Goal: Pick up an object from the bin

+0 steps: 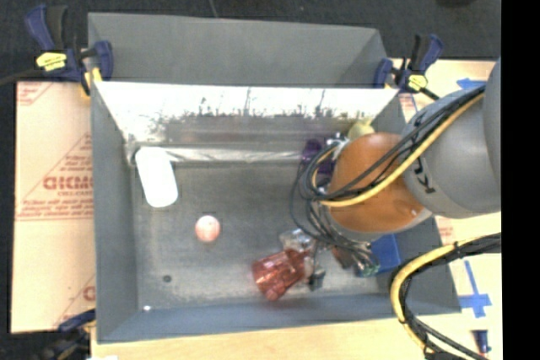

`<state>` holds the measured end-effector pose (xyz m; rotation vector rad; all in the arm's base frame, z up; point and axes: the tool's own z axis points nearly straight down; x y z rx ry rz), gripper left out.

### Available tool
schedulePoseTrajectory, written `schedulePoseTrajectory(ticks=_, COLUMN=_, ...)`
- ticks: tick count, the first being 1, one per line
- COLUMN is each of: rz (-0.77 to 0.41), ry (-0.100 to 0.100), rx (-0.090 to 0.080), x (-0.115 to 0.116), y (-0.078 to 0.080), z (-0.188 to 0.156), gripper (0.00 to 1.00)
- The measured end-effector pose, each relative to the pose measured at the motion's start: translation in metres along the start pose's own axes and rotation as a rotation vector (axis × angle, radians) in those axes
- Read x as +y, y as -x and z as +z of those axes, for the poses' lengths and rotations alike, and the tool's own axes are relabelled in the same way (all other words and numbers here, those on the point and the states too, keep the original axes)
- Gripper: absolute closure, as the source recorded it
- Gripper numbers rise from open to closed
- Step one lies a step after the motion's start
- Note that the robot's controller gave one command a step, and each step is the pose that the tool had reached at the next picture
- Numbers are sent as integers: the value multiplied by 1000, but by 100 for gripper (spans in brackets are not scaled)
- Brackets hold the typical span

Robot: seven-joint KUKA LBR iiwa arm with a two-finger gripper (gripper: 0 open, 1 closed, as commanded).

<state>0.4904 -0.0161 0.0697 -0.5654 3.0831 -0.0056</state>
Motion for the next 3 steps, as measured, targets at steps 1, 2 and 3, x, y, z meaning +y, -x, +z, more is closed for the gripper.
schedulePoseTrajectory(ticks=1, rz=-2, ry=0, rx=0, x=0, y=0, z=0, gripper=100)
schedulePoseTrajectory(ticks=2, rz=-13, ry=2, rx=5, x=7, y=-3, z=-56, gripper=100)
schedulePoseTrajectory(ticks=3, rz=-14, ry=3, rx=7, x=7, y=-2, z=-146, gripper=100)
